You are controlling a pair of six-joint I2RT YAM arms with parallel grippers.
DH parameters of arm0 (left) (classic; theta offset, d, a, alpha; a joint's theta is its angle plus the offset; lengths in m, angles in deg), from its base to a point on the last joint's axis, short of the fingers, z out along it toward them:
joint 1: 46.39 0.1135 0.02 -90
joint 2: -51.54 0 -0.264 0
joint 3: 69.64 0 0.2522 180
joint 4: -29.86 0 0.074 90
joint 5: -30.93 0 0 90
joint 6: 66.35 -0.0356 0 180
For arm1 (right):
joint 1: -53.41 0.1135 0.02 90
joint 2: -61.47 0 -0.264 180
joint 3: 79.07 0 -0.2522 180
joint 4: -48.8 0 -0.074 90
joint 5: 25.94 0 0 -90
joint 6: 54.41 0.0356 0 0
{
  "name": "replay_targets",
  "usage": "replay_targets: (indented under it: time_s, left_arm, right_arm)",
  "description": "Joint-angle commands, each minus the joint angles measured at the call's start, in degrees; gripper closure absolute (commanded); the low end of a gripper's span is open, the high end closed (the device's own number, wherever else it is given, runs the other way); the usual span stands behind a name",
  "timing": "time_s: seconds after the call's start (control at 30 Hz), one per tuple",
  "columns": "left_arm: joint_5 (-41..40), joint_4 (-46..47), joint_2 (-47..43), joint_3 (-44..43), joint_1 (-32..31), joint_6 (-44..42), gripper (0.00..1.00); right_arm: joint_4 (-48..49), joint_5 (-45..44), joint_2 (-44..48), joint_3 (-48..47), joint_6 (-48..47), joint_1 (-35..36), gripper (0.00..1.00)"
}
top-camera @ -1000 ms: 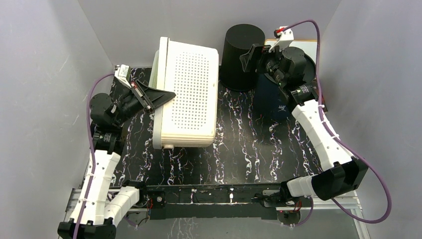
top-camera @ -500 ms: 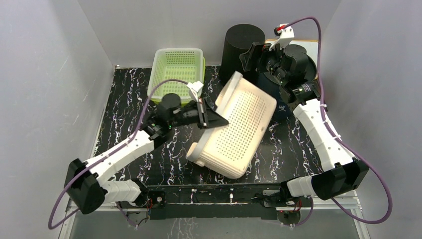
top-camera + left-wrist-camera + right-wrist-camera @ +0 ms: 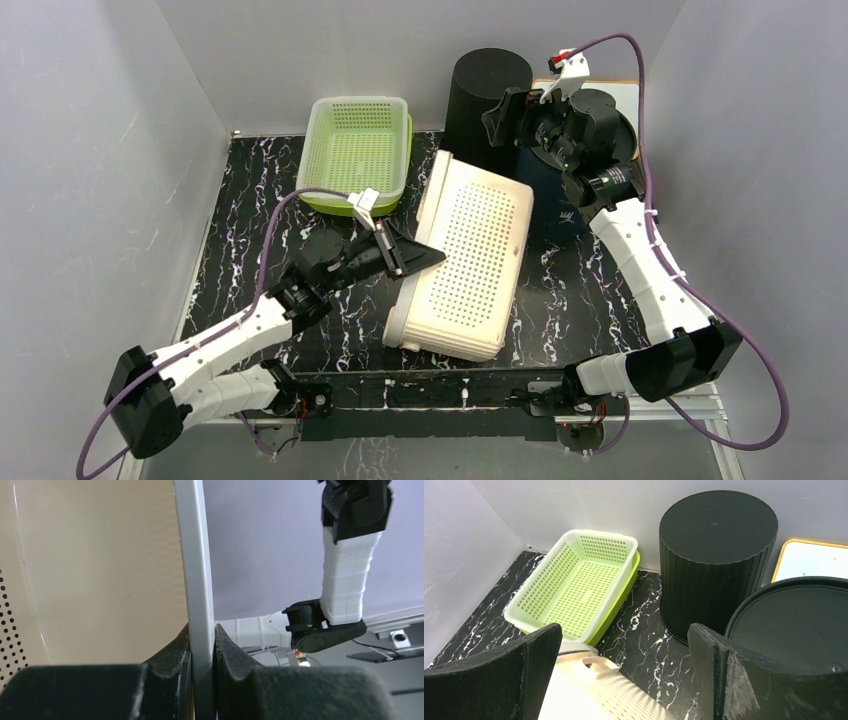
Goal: Turn the large container upside down
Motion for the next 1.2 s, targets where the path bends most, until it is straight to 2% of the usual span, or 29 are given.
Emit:
replay_targets:
  time_s: [0.0, 0.1, 0.37, 0.67, 0.8, 0.97, 1.17]
  left_arm:
    - [-6.8, 9.5, -4.8, 9.2, -0.1, 0.8, 1.00]
    - [-7.2, 15.0, -4.0, 15.1, -0.1, 3.4, 1.00]
    - [-7.4, 27.4, 1.4, 24.0, 0.5, 8.0, 1.00]
    - [-5.6, 47.8, 6.3, 33.8, 5.8, 18.7, 1.00]
    - [-3.8, 52.9, 6.9, 33.9, 7.8, 20.8, 1.00]
    - [-1.1, 53.9, 7.6, 28.0, 7.9, 21.0, 1.00]
    - [1.2, 70.2, 15.9, 21.5, 7.8, 28.3, 1.00]
  right_arm:
    - [3.2, 1.6, 1.2, -0.6, -0.1, -0.1, 0.03]
    - [3.1, 2.4, 0.5, -0.3, 0.2, -0.1, 0.03]
    - [3.9, 3.2, -0.3, 1.8, 0.0, -0.2, 0.03]
    - [5.7, 4.1, -1.5, 4.0, 0.2, -0.1, 0.03]
    - [6.2, 4.3, -2.1, 4.1, 0.4, -0.1, 0.03]
    - [6.3, 3.6, -2.6, 3.5, 0.3, 0.0, 0.03]
    - [5.3, 2.6, -3.4, 1.4, -0.5, 0.0, 0.03]
